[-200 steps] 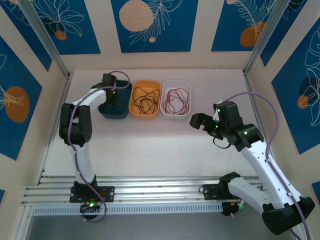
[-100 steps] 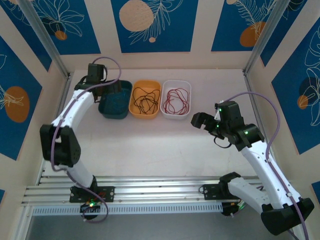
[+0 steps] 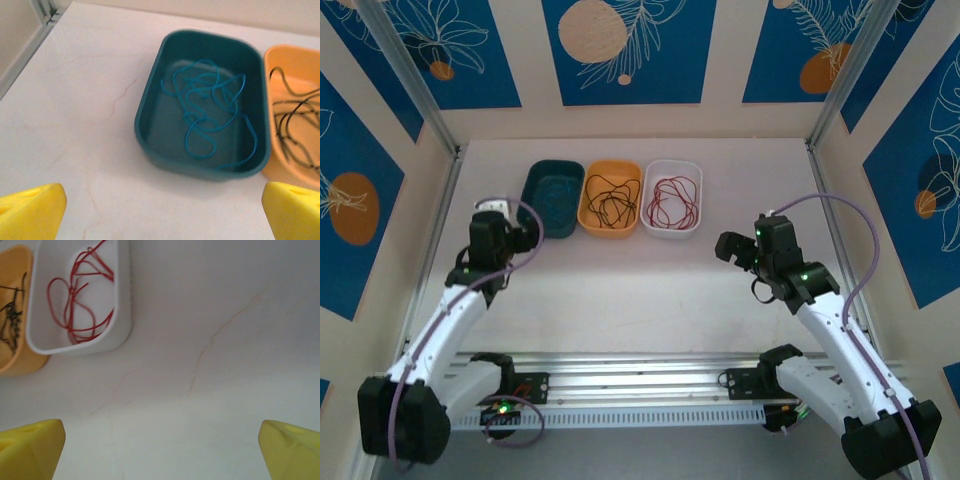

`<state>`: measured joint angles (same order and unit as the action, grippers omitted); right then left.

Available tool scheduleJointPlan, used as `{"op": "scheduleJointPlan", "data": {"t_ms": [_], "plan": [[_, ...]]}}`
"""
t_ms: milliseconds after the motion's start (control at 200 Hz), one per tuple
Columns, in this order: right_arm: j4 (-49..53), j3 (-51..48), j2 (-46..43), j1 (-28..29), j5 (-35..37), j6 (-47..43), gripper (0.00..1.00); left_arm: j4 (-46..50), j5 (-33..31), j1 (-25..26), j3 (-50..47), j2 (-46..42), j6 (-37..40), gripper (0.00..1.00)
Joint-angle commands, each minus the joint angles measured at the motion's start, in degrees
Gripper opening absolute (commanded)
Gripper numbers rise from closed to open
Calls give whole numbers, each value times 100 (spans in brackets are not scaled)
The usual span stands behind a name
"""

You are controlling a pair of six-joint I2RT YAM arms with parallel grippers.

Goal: Untangle the cables

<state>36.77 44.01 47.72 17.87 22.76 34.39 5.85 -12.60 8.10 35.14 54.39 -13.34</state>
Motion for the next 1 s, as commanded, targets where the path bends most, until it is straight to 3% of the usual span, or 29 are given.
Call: {"op": "scheduleJointPlan", "data": {"t_ms": [0,165,325,560,835,955,995], "plan": [[-1054,-422,-157,-29,646,-547,99,-1192,-257,-56,-738,-335,405,100],[-2221,-993,-100,-65,1012,-1338,99,-2069,-341,-98,-1481,-378,810,100],[-3311,-1462,22,-202,904,-2018,99,-3572,135,-340,-2092,-48,1312,100],[-4797,-2163,109,-725,347,-2656,99,-5772,1181,-780,-2404,1294,1162,100],[-5686,-2570,386,-1405,-384,-2690,99,-7600,1590,-927,-2407,3076,1134,100],[-6162,-2749,653,-1589,-679,-2691,99,-8087,1939,-1054,-2252,3806,1058,100],[-6355,-2796,811,-1648,-807,-2667,99,-7703,2227,-1136,-2154,3671,1044,100]]}}
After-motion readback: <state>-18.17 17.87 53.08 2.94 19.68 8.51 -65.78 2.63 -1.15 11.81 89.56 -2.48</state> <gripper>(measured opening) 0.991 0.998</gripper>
